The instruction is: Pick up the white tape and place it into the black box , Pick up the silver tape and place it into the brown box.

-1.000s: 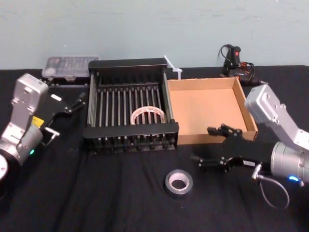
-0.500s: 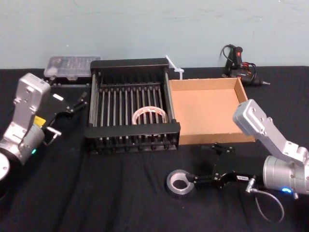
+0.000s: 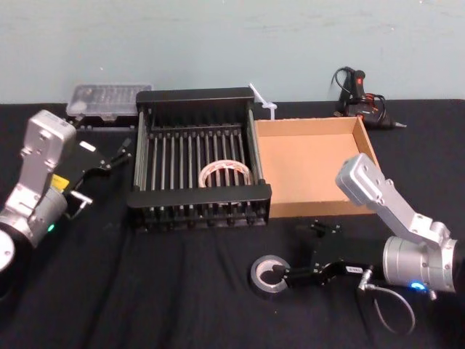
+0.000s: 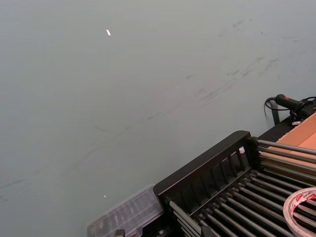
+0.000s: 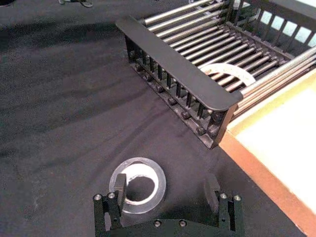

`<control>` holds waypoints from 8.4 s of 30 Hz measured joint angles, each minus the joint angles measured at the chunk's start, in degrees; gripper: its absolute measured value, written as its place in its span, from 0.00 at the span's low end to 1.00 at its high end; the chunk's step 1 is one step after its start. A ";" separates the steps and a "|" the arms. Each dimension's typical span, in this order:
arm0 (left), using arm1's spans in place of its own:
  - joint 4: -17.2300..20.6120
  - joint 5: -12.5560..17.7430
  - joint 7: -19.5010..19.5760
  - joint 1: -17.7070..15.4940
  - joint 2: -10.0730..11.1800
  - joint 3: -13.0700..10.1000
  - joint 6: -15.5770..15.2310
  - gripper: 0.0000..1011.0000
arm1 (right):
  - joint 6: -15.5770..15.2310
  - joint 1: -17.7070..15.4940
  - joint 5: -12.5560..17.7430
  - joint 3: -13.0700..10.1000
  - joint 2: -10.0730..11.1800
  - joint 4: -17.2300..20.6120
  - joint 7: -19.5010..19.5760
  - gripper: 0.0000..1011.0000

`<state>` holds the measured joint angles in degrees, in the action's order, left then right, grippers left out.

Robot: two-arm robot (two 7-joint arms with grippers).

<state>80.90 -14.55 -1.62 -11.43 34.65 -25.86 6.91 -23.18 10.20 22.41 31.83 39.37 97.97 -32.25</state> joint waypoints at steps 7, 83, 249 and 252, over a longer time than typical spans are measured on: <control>0.00 0.00 0.00 0.00 0.00 0.00 0.00 0.99 | -0.36 1.15 -0.35 1.10 -0.94 -1.74 0.06 0.99; 0.00 0.00 0.00 0.00 0.00 0.00 0.00 0.99 | -1.03 4.74 -2.56 4.30 -3.86 -7.03 -1.00 0.53; 0.00 0.00 0.00 0.00 0.00 0.00 0.00 0.99 | 8.86 5.55 -13.17 -12.25 -12.56 -11.96 23.16 0.99; 0.00 0.00 0.00 0.00 0.00 -0.01 0.00 0.99 | 11.41 4.09 -16.08 -12.36 -13.04 -11.19 27.08 0.99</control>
<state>80.90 -14.55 -1.62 -11.43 34.64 -25.87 6.91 -11.77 14.29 6.33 19.47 26.33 86.78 -5.17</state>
